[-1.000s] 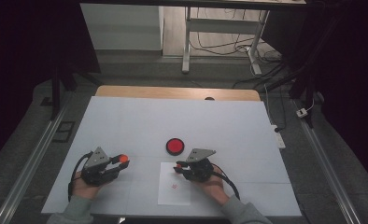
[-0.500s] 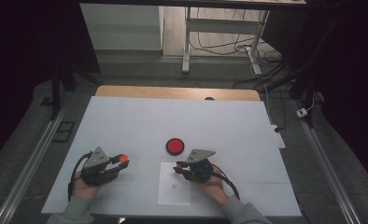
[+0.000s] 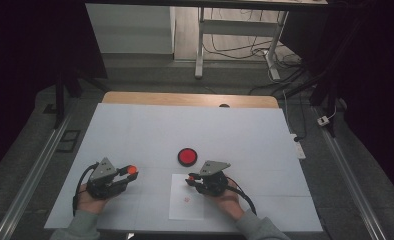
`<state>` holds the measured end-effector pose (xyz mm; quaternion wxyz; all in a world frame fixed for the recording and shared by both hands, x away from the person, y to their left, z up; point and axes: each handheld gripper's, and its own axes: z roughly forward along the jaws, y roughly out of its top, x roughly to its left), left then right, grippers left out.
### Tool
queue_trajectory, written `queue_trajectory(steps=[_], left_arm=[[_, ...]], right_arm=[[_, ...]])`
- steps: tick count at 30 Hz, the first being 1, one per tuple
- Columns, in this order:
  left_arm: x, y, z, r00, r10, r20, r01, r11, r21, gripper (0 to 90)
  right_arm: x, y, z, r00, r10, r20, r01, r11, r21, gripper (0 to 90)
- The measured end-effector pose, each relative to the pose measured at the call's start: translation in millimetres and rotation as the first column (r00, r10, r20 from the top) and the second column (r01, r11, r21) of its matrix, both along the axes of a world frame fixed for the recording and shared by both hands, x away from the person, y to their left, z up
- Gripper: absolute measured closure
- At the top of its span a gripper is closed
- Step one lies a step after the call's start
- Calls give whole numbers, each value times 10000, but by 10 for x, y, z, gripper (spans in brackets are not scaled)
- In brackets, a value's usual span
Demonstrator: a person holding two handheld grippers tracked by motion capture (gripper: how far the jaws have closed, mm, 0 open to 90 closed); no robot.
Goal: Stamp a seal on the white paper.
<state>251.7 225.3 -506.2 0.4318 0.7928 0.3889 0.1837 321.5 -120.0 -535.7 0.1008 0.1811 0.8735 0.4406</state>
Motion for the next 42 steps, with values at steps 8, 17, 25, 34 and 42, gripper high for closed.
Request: queue_trajectory(steps=[8, 17, 25, 34, 42], left_arm=[[-2, 3, 3, 10000, 47, 13, -47, 10000, -36, 647], [-2, 32, 18, 9999, 131, 61, -130, 9999, -86, 647], [1, 41, 20, 9999, 145, 93, -144, 9999, -79, 647], [12, 67, 17, 9998, 177, 87, -176, 9998, -98, 647], [7, 61, 23, 9998, 174, 109, -174, 9998, -52, 647]], right_arm=[[5, 5, 1, 9999, -84, -140, 85, 9999, 63, 730], [1, 5, 1, 9999, -105, -117, 106, 9999, 40, 731], [33, -9, 10, 9995, -31, -301, 35, 9999, 109, 724], [35, -151, 218, 9996, -206, -211, 235, 9886, 1488, 723], [11, -131, 225, 9995, -66, -318, 110, 9899, 1413, 723]])
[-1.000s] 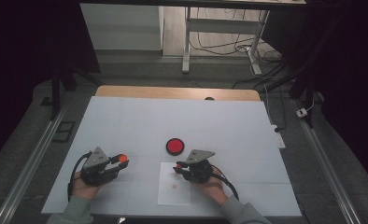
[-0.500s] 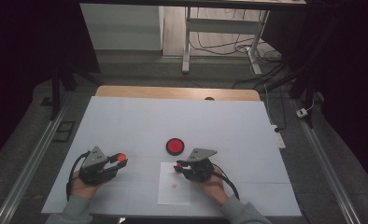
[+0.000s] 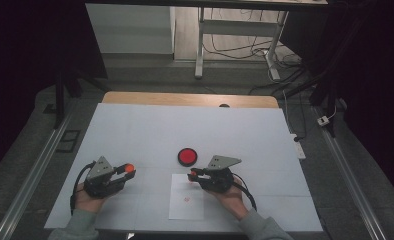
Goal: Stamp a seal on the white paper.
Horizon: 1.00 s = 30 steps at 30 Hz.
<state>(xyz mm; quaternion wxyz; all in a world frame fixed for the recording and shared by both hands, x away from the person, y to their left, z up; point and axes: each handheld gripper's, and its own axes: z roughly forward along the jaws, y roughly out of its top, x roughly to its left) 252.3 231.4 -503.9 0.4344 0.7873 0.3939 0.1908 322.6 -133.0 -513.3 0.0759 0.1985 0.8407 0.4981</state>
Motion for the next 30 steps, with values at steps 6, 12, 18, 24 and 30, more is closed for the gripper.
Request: queue_trajectory(steps=[6, 12, 18, 24, 30], left_arm=[[2, -2, -3, 10000, -20, 0, 20, 10000, 9, 647], [4, -7, -7, 10000, -17, 3, 17, 10000, 24, 646], [3, -10, -9, 10000, -13, -4, 13, 10000, 27, 646], [4, -10, -11, 10000, -24, -9, 24, 10000, 30, 646], [2, -14, -11, 10000, -32, 12, 32, 10000, 44, 646]], right_arm=[[-6, -8, 3, 10000, -52, -81, 53, 10000, 47, 722], [-21, -44, 59, 10000, -53, 38, 52, 9995, 304, 722], [-35, -130, 147, 9998, -151, 144, 143, 9985, 527, 722], [-42, -195, 194, 9993, -246, 286, 230, 9981, 574, 722], [-46, -235, 213, 9990, -317, 324, 298, 9978, 595, 722]])
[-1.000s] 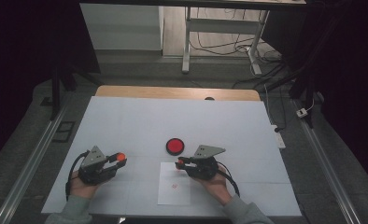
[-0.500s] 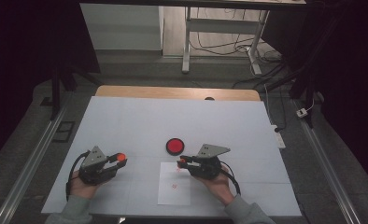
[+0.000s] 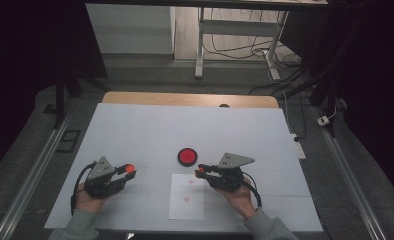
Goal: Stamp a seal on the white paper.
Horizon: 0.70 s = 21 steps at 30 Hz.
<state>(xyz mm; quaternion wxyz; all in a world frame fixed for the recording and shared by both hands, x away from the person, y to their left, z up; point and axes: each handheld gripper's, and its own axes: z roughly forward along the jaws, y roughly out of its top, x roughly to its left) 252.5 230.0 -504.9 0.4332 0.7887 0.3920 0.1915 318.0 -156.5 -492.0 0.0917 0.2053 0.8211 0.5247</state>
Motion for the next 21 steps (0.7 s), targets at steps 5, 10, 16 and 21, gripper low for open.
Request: queue_trajectory(steps=[5, 10, 16, 21], left_arm=[[-1, -10, -1, 10000, -47, -24, 47, 10000, 34, 646], [1, -14, -6, 10000, -63, -51, 63, 10000, 49, 646], [3, -23, -10, 9999, -103, -63, 103, 9999, 63, 646], [1, -30, -10, 9999, -127, -78, 128, 9999, 68, 646]], right_arm=[[11, -60, 35, 9999, -170, 32, 169, 9998, 115, 722], [20, -133, 83, 9993, -364, 108, 361, 9989, 294, 722], [31, -195, 124, 9985, -520, 165, 512, 9978, 419, 722], [29, -194, 131, 9985, -501, 202, 491, 9977, 458, 722]])
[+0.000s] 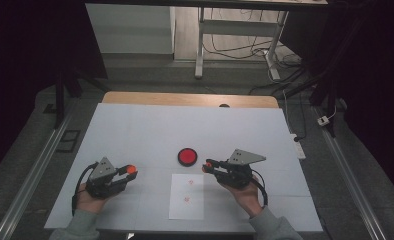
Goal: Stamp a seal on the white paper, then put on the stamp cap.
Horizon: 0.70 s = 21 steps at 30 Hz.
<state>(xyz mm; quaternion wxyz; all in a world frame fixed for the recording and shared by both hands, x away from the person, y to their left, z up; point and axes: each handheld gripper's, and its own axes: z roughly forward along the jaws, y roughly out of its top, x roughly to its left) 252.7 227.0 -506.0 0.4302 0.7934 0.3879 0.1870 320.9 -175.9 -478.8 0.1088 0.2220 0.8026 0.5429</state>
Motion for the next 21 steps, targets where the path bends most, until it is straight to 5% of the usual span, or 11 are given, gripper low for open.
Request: queue_trajectory(steps=[21], left_arm=[[29, -148, 6, 9993, -364, 25, 363, 9992, 154, 646]], right_arm=[[-5, 0, 13, 10000, 27, 9, -28, 10000, 40, 722]])
